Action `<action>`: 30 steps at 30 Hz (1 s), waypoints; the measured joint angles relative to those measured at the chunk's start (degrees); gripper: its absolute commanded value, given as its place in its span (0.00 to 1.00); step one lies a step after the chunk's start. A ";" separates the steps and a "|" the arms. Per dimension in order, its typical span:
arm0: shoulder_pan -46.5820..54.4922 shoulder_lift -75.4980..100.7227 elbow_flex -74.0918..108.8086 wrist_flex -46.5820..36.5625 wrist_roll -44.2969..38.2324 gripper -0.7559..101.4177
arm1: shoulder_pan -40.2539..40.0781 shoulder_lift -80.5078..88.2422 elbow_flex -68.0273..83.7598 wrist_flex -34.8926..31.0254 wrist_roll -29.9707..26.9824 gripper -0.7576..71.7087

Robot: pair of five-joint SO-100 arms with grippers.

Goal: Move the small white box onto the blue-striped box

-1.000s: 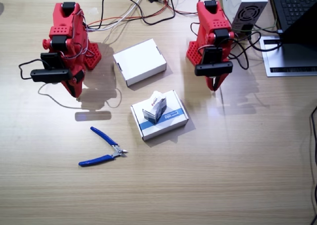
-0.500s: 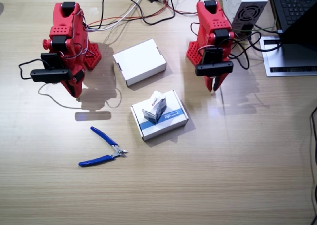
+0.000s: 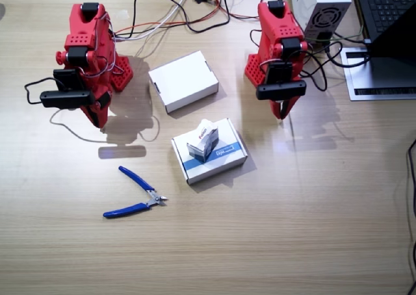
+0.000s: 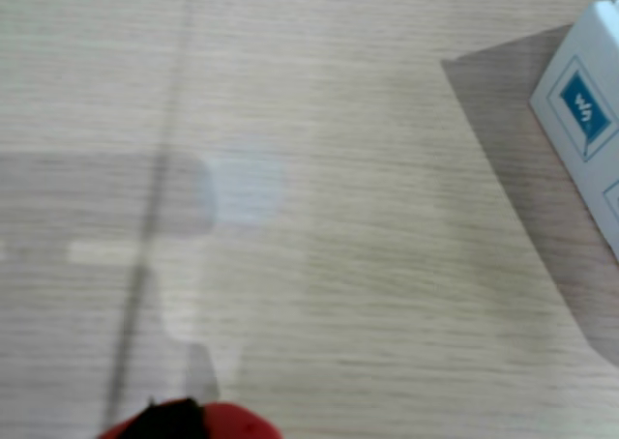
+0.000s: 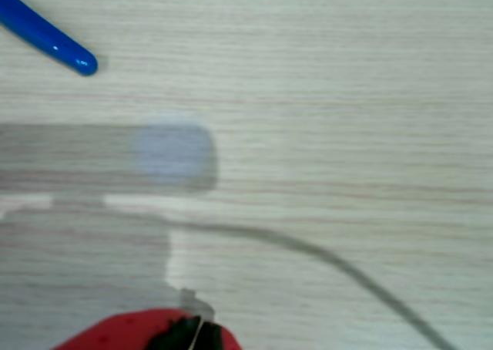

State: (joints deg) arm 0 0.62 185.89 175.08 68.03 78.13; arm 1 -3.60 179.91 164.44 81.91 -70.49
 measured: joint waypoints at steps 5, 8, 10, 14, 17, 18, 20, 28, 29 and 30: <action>0.00 0.00 0.00 0.00 0.62 0.01 | 0.00 0.00 0.00 0.00 0.00 0.01; 0.00 0.00 0.00 0.00 0.62 0.01 | 0.00 0.00 0.00 0.00 0.00 0.01; 0.00 0.00 0.00 0.00 0.62 0.01 | 0.00 0.00 0.00 0.00 0.00 0.01; 0.00 0.00 0.00 0.00 0.62 0.01 | 0.00 0.00 0.00 0.00 0.00 0.01; 0.00 0.00 0.00 0.00 0.62 0.01 | 0.00 0.00 0.00 0.00 0.00 0.01; 0.00 0.00 0.00 0.00 0.62 0.01 | 0.00 0.00 0.00 0.00 0.00 0.01; 0.00 0.00 0.00 0.00 0.62 0.01 | 0.00 0.00 0.00 0.00 0.00 0.01; 0.00 0.00 0.00 0.00 0.62 0.01 | 0.00 0.00 0.00 0.00 0.00 0.01; 0.00 0.00 0.00 0.00 0.62 0.01 | 0.00 0.00 0.00 0.00 0.00 0.01; 0.00 0.00 0.00 0.00 0.62 0.01 | 0.00 0.00 0.00 0.00 0.00 0.01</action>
